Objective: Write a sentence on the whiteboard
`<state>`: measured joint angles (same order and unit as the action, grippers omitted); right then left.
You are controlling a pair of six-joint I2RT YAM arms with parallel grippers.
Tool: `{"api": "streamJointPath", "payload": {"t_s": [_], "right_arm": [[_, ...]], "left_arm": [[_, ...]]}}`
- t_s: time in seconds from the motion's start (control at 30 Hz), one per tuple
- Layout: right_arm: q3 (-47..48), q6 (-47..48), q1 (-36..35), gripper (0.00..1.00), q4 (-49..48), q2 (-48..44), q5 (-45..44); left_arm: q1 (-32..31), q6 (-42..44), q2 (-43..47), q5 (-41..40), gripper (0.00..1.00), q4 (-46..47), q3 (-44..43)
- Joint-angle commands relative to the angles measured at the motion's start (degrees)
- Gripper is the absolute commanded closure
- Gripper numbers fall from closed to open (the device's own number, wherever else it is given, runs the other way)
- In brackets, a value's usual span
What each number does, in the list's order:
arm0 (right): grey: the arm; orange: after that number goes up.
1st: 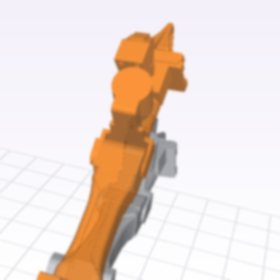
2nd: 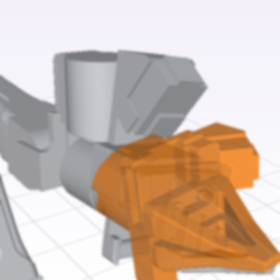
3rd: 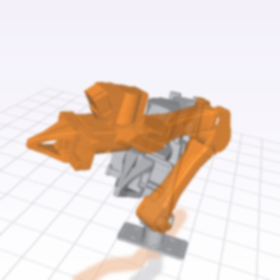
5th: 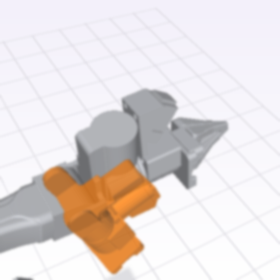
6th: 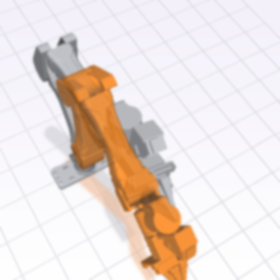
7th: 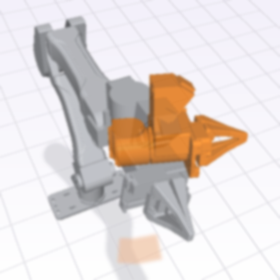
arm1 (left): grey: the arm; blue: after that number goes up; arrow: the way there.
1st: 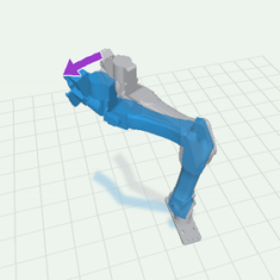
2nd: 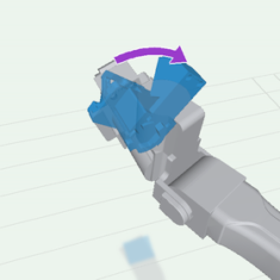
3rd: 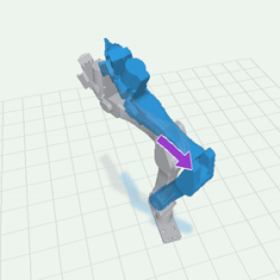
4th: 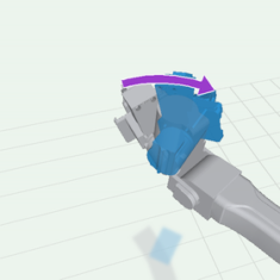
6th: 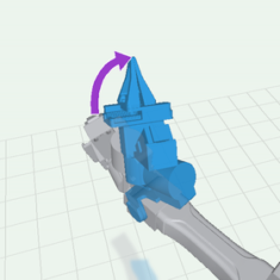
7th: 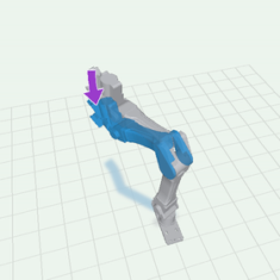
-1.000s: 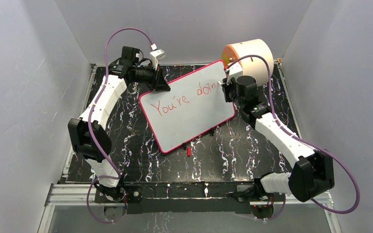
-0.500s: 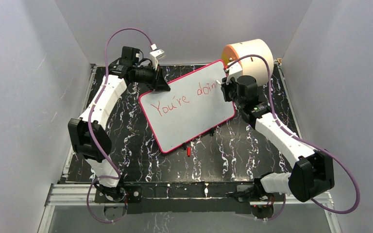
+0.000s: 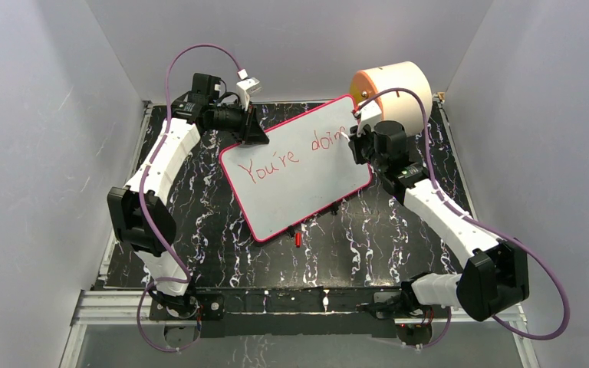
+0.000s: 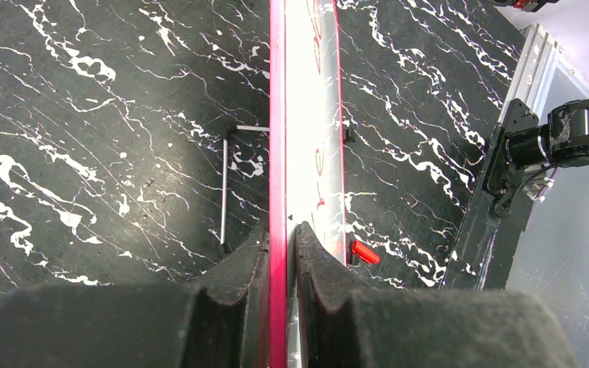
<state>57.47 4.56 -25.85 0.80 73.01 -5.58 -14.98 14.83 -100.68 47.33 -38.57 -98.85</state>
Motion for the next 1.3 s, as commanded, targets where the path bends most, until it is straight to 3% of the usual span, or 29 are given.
{"api": "streamJointPath", "payload": {"t_s": [0.0,1.27], "right_arm": [[-1.14,0.38,0.1,1.0,1.51,-1.47,-0.07],[0.45,-0.17,1.12,1.0,-6.49,0.79,-1.45]], "left_arm": [[-2.41,3.62,-1.97,-3.44,1.0,-7.31,2.23],[-2.41,3.62,-2.1,-3.33,1.0,-7.31,2.25]]}}
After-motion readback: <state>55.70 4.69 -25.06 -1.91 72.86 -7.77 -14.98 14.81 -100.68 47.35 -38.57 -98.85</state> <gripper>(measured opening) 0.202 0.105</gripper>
